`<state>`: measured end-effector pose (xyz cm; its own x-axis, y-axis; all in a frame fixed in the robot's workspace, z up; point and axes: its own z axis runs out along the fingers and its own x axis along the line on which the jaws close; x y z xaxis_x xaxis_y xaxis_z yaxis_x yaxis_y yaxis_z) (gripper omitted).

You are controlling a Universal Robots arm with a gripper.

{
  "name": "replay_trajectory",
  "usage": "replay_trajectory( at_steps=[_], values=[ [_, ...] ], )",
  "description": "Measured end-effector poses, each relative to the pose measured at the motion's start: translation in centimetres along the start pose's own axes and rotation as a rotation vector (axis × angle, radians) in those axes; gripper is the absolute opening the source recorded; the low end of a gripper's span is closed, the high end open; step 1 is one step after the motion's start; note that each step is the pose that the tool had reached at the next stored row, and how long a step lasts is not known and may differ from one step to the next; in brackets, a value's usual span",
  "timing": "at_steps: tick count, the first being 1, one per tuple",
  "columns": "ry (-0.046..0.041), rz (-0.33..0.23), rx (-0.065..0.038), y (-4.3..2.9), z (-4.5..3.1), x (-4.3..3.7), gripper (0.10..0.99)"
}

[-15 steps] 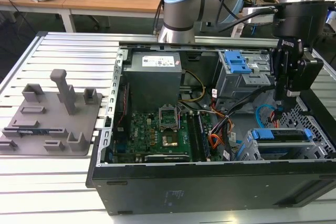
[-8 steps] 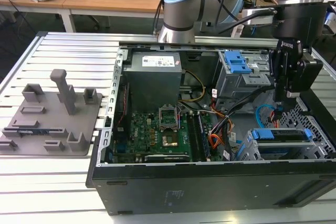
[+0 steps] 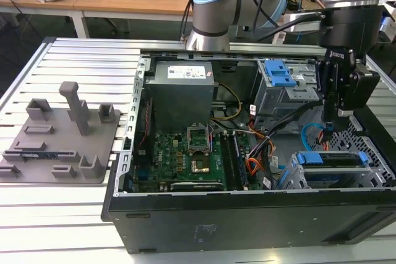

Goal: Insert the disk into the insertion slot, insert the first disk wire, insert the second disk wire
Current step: 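Insert the first disk wire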

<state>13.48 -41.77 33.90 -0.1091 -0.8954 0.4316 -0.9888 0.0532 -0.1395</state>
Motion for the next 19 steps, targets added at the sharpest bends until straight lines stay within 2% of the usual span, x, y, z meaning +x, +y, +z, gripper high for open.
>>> replay_trajectory(
  at_steps=[11,19],
  values=[
    [0.0005,0.003,-0.001,0.03,0.14,-0.13,0.412],
    [0.0087,0.018,-0.004,0.06,0.12,-0.49,0.412]
  ],
)
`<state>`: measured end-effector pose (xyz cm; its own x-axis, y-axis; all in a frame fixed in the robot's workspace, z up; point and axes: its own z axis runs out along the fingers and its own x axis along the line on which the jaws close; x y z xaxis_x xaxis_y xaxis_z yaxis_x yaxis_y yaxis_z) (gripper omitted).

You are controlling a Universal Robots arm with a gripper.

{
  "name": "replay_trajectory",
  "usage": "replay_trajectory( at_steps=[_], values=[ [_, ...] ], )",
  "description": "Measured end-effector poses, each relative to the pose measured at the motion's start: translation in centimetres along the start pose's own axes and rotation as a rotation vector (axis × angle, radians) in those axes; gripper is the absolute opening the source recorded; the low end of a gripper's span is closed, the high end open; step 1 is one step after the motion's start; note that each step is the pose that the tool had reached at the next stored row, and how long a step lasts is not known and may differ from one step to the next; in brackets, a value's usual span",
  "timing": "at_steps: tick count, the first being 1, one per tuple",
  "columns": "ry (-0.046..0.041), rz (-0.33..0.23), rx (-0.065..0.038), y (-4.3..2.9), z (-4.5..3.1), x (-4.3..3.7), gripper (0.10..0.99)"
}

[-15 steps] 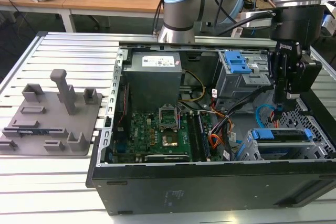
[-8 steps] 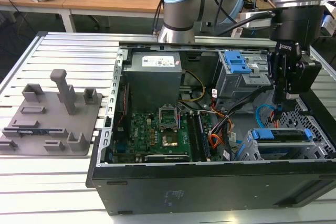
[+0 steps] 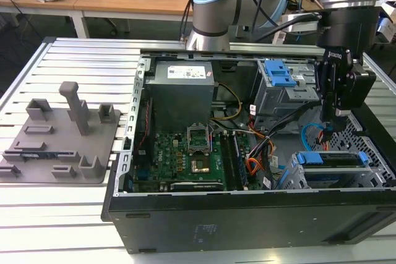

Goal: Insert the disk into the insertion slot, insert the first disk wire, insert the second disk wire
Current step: 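Insert the first disk wire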

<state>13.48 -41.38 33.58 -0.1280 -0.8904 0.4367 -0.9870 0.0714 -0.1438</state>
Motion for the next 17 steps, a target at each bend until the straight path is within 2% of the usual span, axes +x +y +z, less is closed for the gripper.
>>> replay_trajectory(
  at_steps=[12,14,15,17],
  values=[
    [0.0172,0.000,0.005,0.01,0.03,-0.39,0.412],
    [0.0195,-0.001,0.005,0.02,0.06,-0.46,0.396],
    [0.0208,-0.001,0.006,0.02,0.09,-0.48,0.322],
    [0.0261,-0.002,0.006,0.01,0.19,-0.55,0.322]
  ],
)
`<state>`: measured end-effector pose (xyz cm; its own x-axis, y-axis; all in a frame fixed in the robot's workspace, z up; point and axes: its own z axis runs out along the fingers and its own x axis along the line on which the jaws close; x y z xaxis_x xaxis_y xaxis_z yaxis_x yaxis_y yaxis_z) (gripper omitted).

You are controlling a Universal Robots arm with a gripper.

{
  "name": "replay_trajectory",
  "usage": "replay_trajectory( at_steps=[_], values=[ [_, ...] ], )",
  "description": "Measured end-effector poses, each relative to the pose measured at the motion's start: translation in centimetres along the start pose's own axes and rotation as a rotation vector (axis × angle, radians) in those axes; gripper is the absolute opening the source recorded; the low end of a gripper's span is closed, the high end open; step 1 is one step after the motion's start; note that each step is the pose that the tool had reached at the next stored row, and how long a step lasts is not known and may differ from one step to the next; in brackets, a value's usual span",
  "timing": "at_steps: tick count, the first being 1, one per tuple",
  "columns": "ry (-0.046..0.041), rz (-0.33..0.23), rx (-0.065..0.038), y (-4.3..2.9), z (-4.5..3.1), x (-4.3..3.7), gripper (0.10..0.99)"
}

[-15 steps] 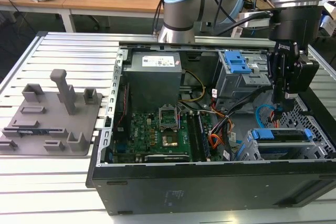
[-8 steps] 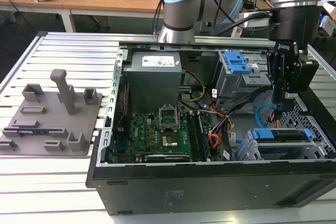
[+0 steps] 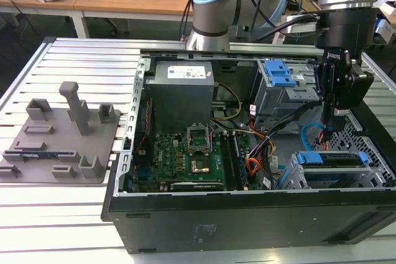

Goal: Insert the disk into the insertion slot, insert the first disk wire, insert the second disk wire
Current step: 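Insert the first disk wire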

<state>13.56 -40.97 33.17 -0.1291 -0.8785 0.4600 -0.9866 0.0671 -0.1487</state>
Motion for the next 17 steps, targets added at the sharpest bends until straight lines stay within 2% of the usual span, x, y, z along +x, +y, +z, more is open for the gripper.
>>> replay_trajectory(
  at_steps=[4,9,17],
  values=[
    [0.0134,-0.003,0.003,-0.07,0.12,-0.13,0.322],
    [0.0375,-0.008,0.007,-0.03,-0.11,-0.74,0.322],
    [0.0529,-0.010,0.009,-0.01,0.01,-0.84,0.322]
  ],
)
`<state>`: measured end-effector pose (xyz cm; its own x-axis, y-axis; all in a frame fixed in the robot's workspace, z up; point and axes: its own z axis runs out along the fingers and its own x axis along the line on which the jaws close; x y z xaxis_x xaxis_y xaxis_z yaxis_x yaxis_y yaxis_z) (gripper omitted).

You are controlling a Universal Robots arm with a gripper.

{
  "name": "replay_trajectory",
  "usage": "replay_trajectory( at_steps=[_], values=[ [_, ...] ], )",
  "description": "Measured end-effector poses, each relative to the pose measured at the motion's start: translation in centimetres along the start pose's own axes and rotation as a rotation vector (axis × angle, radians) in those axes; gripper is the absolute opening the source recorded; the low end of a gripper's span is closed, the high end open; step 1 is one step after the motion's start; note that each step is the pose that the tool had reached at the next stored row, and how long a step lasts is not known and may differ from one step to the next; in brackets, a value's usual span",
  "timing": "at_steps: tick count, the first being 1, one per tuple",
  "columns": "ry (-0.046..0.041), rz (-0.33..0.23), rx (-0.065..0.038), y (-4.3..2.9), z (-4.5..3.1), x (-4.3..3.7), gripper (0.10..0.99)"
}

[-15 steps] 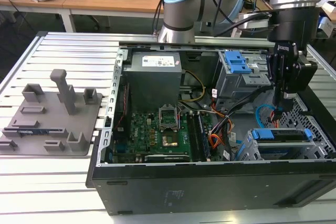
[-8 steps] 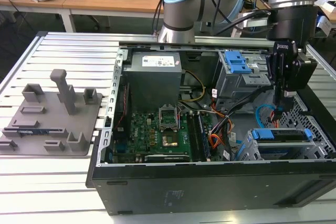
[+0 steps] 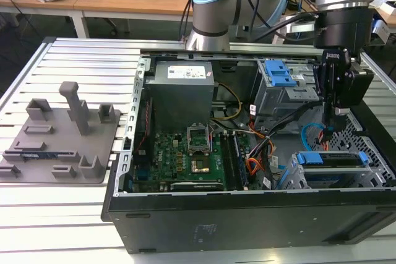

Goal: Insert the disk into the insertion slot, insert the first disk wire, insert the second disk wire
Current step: 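Insert the first disk wire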

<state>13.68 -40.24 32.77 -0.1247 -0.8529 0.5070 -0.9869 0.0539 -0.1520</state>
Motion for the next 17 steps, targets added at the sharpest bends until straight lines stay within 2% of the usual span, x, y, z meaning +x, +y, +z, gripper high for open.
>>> replay_trajectory(
  at_steps=[1,3,9,10,12,13,15,16,17],
  values=[
    [0.0010,0.000,0.000,0.00,-0.01,0.00,0.306],
    [0.0030,0.000,0.000,0.01,-0.01,-0.01,0.176],
    [0.0046,-0.002,-0.002,-0.10,0.02,-0.04,0.165],
    [0.0052,-0.007,-0.010,-0.28,0.04,-0.06,0.165],
    [0.0070,-0.021,-0.033,-0.57,0.06,-0.09,0.165],
    [0.0082,-0.034,-0.055,-0.80,0.08,-0.12,0.165],
    [0.0103,-0.054,-0.087,-1.19,0.12,-0.17,0.165],
    [0.0116,-0.066,-0.107,-1.61,0.19,-0.16,0.165],
    [0.0119,-0.070,-0.113,-1.82,0.22,-0.16,0.165]
  ],
)
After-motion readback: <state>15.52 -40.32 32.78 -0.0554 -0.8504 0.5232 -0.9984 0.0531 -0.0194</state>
